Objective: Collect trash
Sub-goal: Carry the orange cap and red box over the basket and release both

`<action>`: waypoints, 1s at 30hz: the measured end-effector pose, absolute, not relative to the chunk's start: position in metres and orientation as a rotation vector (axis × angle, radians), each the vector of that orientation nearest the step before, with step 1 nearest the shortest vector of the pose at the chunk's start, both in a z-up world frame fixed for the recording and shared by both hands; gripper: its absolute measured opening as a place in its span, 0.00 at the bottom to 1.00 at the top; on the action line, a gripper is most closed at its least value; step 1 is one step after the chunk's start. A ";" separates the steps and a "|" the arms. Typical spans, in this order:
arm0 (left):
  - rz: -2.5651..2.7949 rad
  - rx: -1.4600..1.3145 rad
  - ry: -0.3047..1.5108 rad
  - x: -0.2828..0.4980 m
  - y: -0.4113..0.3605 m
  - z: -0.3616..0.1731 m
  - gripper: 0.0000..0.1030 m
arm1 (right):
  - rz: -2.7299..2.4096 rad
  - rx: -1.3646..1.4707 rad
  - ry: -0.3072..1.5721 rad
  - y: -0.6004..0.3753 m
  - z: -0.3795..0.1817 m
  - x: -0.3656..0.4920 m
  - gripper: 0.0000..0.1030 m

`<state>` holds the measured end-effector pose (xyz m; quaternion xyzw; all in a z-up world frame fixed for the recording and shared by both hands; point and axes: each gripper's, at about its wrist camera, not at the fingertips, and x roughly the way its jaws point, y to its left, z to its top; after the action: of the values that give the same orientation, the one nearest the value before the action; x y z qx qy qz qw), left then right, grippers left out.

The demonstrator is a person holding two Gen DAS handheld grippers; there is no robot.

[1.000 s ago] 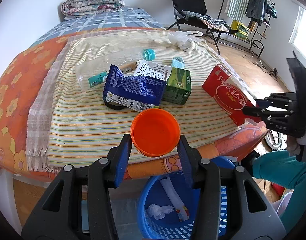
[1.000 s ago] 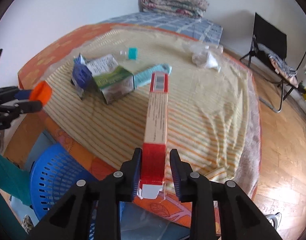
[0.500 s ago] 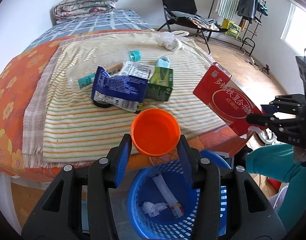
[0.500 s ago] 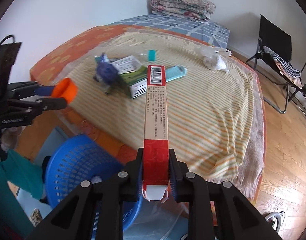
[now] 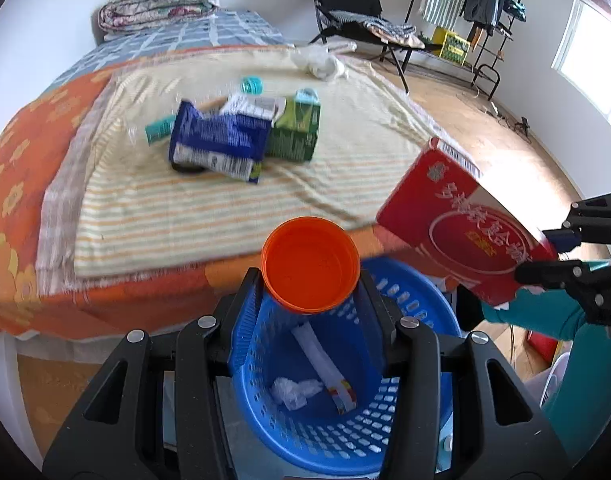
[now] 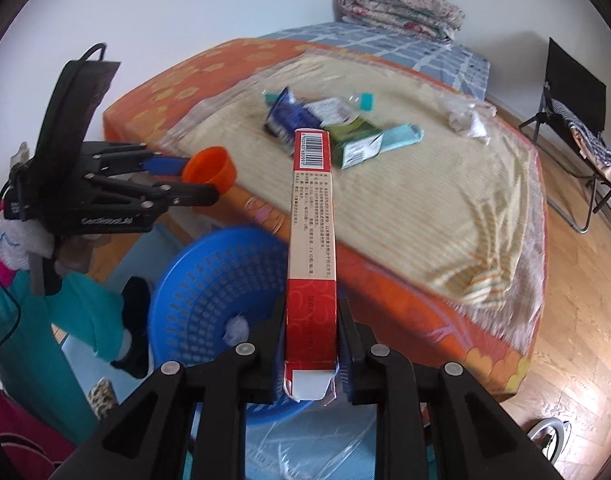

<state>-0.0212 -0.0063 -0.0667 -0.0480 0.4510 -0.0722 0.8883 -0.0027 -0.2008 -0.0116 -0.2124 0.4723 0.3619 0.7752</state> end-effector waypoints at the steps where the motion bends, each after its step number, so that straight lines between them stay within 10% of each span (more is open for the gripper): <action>1: -0.152 -0.097 0.946 -0.023 -0.007 -0.070 0.46 | 0.789 -0.460 1.035 -0.201 -0.015 -0.005 0.20; 30: -0.177 -0.063 1.107 -0.033 -0.024 -0.125 0.46 | 0.801 -0.425 1.262 -0.188 -0.089 -0.027 0.24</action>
<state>-0.0330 -0.0243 -0.1248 -0.0296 0.5251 -0.0837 0.8464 -0.0270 -0.1878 -0.0892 -0.1919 0.5694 0.3613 0.7131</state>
